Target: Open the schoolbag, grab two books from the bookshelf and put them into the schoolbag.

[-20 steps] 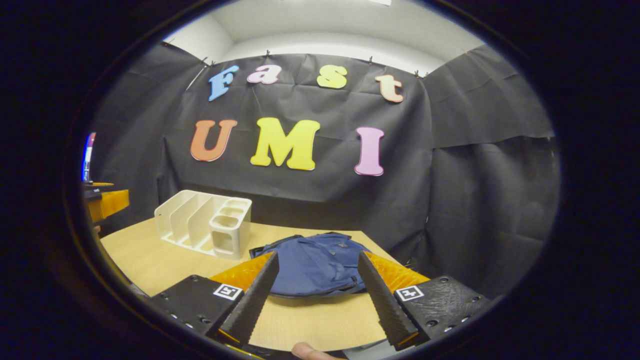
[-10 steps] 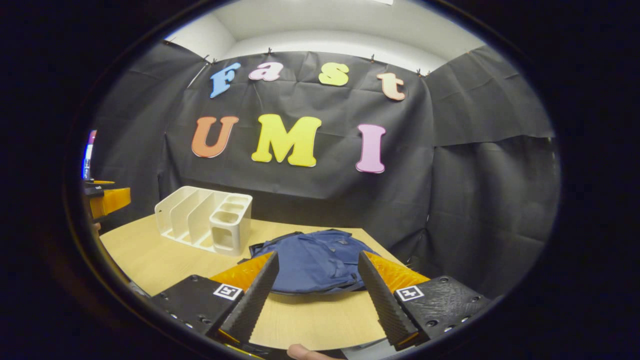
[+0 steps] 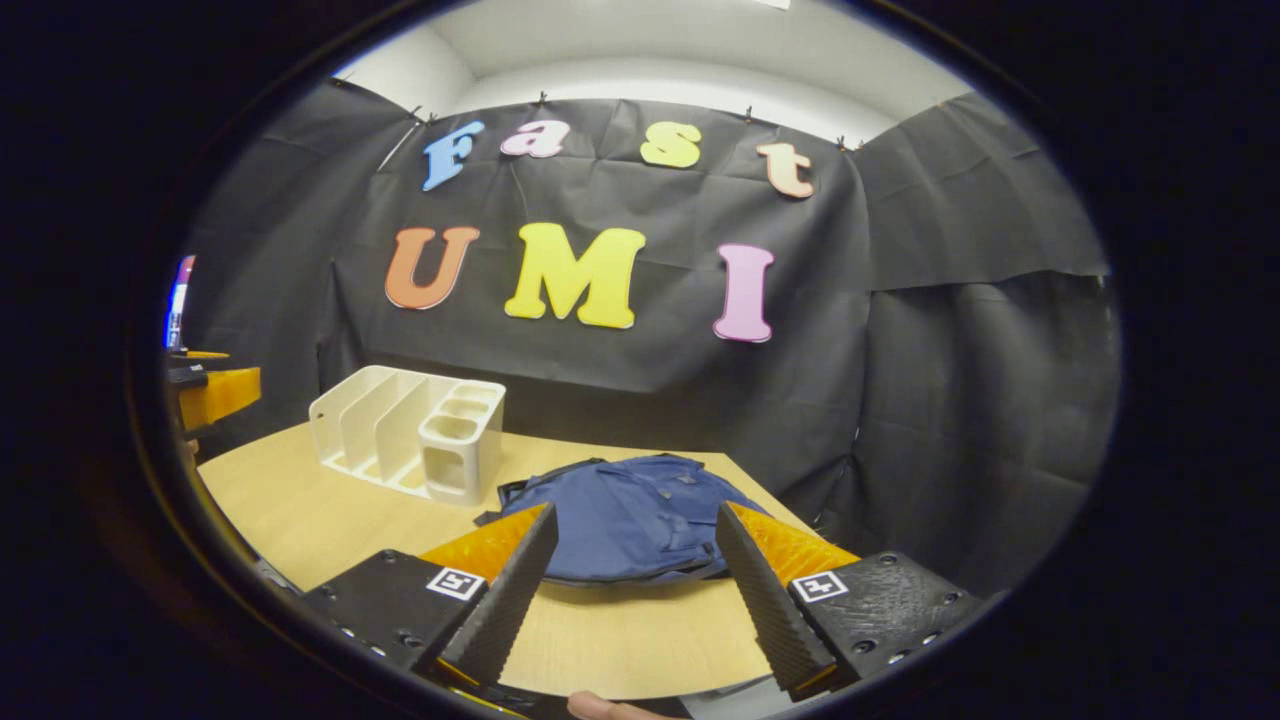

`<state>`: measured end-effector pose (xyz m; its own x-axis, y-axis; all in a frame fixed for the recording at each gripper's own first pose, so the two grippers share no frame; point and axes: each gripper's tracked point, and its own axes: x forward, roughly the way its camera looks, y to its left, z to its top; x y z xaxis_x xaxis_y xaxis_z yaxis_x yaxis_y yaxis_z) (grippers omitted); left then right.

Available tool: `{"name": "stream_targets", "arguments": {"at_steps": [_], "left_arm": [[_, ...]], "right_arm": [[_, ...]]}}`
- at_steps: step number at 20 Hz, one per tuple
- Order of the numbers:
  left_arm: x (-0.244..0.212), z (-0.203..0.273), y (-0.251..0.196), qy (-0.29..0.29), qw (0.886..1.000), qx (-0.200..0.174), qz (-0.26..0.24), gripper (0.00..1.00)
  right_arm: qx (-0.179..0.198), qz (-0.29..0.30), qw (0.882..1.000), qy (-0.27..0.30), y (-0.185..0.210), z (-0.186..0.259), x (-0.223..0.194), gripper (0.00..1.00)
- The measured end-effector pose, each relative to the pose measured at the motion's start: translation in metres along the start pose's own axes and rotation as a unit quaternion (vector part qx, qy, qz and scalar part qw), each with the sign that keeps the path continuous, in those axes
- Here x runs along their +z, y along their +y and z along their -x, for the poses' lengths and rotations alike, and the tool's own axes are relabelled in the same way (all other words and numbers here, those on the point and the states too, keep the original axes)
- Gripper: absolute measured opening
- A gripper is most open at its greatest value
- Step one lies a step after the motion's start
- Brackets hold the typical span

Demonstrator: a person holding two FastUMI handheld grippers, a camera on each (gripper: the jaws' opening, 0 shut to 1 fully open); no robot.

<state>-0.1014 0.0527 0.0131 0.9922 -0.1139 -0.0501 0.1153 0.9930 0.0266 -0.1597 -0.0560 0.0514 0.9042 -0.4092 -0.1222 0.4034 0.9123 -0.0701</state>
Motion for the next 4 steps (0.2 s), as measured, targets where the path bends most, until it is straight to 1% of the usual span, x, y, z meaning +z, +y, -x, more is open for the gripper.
{"name": "stream_targets", "arguments": {"at_steps": [1,4], "left_arm": [[0.0002,-0.0002,0.0003,0.0,1.0,0.002,0.0,0.99],[-0.0014,-0.002,-0.0002,0.001,1.0,0.004,0.003,0.98]], "right_arm": [[0.0,0.0,1.0,0.0,-0.0008,-0.0007,0.0,0.98],[0.0,-0.004,1.0,-0.001,-0.003,-0.0009,-0.0004,0.95]]}}
